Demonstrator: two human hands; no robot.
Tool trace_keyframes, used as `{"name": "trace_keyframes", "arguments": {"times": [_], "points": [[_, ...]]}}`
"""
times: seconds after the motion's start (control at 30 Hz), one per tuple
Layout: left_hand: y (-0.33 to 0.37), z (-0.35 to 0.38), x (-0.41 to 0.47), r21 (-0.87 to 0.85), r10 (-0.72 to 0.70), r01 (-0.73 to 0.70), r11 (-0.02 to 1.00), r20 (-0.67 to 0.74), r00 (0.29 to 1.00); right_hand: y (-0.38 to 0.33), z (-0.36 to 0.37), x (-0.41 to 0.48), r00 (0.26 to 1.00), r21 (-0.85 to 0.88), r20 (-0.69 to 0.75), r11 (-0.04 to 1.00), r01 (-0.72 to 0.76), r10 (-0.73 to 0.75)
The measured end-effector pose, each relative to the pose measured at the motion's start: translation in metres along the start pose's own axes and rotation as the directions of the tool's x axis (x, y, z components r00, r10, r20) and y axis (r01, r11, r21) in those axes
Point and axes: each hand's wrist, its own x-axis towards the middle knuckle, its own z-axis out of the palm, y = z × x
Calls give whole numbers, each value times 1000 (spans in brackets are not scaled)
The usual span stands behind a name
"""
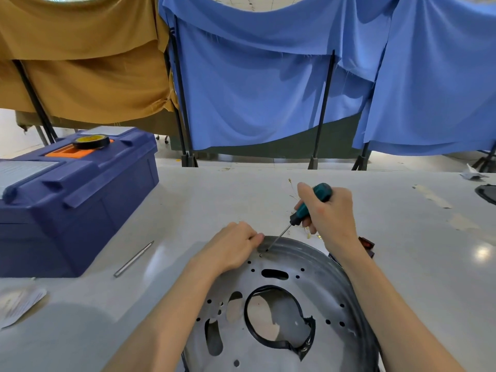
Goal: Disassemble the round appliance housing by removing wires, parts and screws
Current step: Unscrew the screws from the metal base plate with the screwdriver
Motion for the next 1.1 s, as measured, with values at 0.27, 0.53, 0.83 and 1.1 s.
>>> {"name": "trace_keyframes", "arguments": {"times": [0.27,0.53,0.83,1.1], "points": [[1,0,-1,35,13,-12,999,-20,1000,3,3,-1,994,-53,111,999,-11,17],[-1,2,1,56,-1,2,998,-23,1000,-2,5,-4,982,-101,191,995,21,-1],[9,-8,-7,-571,158,-244,784,-197,968,-8,15,-1,952,-371,301,912,178,-63],[25,-6,-7,-794,163,-218,568,-150,975,-22,34,4,930,-374,367,914,158,-10]]}}
